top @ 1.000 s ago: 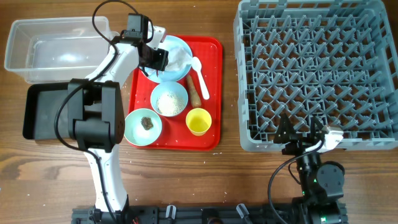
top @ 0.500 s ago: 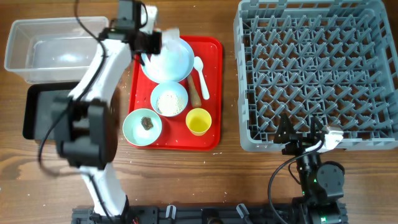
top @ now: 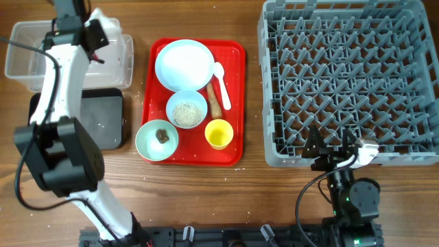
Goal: Sort waste into correct bins and load items into the dishwasher rack
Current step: 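Move the wrapper and tissue into the clear plastic bin, release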
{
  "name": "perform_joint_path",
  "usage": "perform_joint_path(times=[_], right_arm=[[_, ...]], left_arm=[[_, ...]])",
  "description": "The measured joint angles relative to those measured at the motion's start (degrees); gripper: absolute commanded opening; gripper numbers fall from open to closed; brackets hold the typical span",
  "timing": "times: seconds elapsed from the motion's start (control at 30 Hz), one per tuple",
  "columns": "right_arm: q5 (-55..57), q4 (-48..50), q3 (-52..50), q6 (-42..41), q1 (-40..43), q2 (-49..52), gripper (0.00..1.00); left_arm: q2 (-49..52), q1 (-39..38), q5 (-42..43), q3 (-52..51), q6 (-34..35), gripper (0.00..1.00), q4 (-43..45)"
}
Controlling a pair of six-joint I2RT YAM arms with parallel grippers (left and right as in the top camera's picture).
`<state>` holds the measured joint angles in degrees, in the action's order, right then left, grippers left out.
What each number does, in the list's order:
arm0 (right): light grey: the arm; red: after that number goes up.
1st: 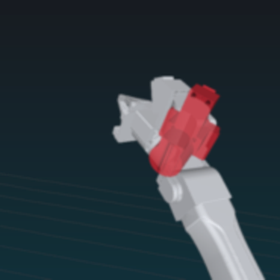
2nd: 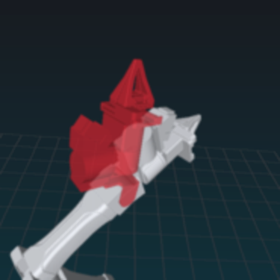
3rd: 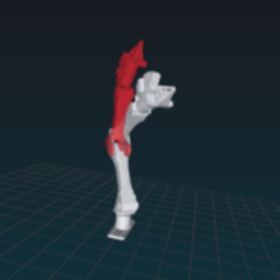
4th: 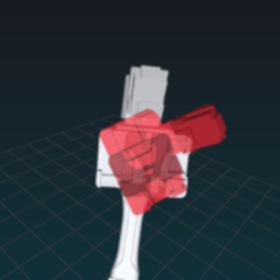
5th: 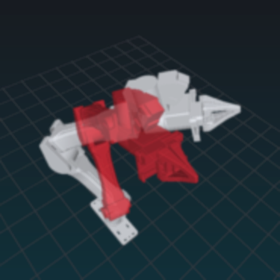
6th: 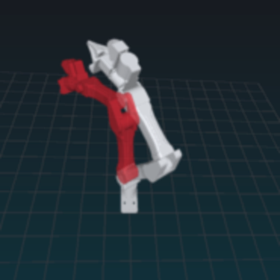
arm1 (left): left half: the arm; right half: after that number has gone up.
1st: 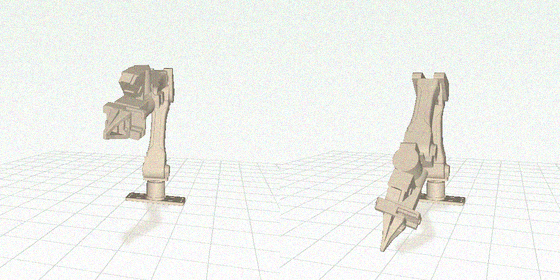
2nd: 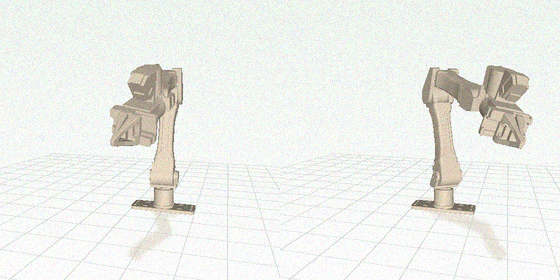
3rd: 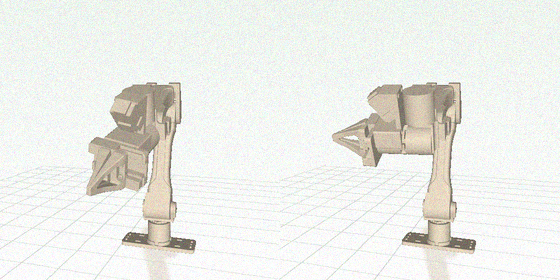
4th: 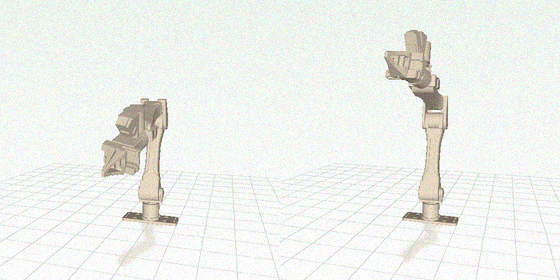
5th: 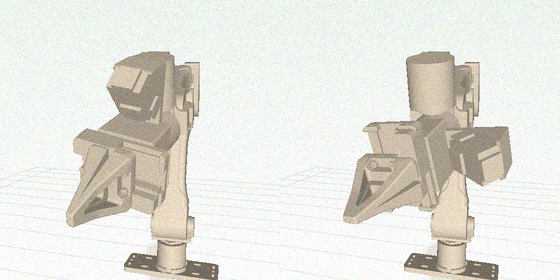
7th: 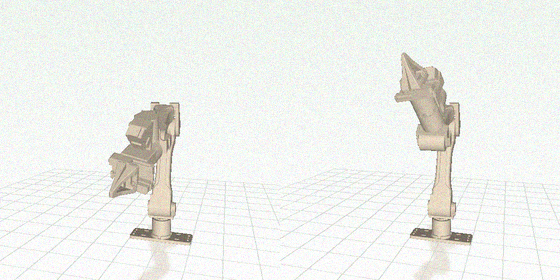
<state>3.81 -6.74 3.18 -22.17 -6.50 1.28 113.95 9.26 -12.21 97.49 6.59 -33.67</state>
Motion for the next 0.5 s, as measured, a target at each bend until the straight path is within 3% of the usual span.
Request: perform_joint_path(times=[0.07, 0.1, 0.13, 0.17, 0.5], right_arm=[[0.0, 0.02, 0.0, 0.0, 0.0, 0.0, 1.0], [0.0, 0.0, 0.0, 0.0, 0.0, 0.0, 1.0], [0.0, 0.0, 0.0, 0.0, 0.0, 0.0, 1.0], [0.0, 0.0, 0.0, 0.0, 0.0, 0.0, 1.0], [0.0, 0.0, 0.0, 0.0, 0.0, 0.0, 1.0]], left_arm=[[3.08, 2.8, 0.0, -0.02, 0.48, 0.43, -0.48], [3.74, 3.56, -0.04, -0.04, 0.66, 0.56, -1.36], [3.93, 3.91, -0.07, -0.04, 0.96, 0.94, -1.99], [3.93, 4.0, -0.07, -0.04, 1.22, 1.0, -2.05], [3.8, 3.89, -0.17, -0.04, 1.46, 1.0, -2.34]])
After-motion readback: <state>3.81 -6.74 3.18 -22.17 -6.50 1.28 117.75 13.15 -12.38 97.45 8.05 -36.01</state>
